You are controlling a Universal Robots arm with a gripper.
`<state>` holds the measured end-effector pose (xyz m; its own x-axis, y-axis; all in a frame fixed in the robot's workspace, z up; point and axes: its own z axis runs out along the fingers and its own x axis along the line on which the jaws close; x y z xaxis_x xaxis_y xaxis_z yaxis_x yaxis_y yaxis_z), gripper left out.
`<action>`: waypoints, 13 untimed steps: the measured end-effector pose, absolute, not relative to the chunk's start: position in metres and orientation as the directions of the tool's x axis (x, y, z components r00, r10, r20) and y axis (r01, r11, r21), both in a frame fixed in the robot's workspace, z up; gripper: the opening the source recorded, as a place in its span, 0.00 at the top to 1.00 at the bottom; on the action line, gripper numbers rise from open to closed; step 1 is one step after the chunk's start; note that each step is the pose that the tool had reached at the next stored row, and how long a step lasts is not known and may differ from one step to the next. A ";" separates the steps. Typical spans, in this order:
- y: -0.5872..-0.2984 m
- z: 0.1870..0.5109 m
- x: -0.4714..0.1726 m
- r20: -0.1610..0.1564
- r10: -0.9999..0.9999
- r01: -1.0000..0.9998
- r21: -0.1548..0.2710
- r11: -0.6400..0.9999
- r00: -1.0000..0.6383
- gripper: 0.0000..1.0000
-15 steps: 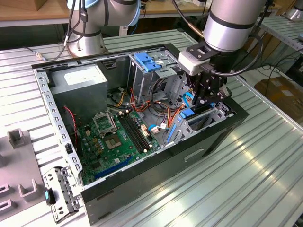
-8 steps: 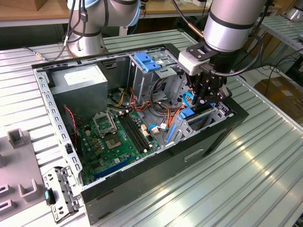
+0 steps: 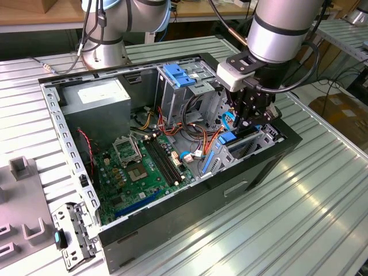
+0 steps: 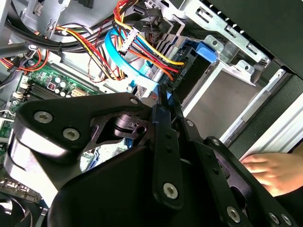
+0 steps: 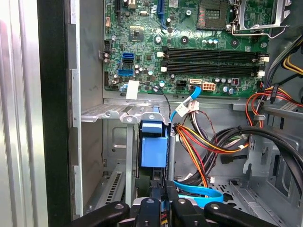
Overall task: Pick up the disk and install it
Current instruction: 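Insert the second disk wire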
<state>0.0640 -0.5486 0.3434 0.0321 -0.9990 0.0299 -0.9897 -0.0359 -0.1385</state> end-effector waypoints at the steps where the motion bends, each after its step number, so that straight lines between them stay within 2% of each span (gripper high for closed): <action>1: -0.549 0.343 0.064 0.030 -0.999 -0.990 -0.138 -0.036 0.032 0.84; 13: -0.549 0.341 0.064 0.029 -0.999 -0.990 -0.139 -0.036 0.032 0.83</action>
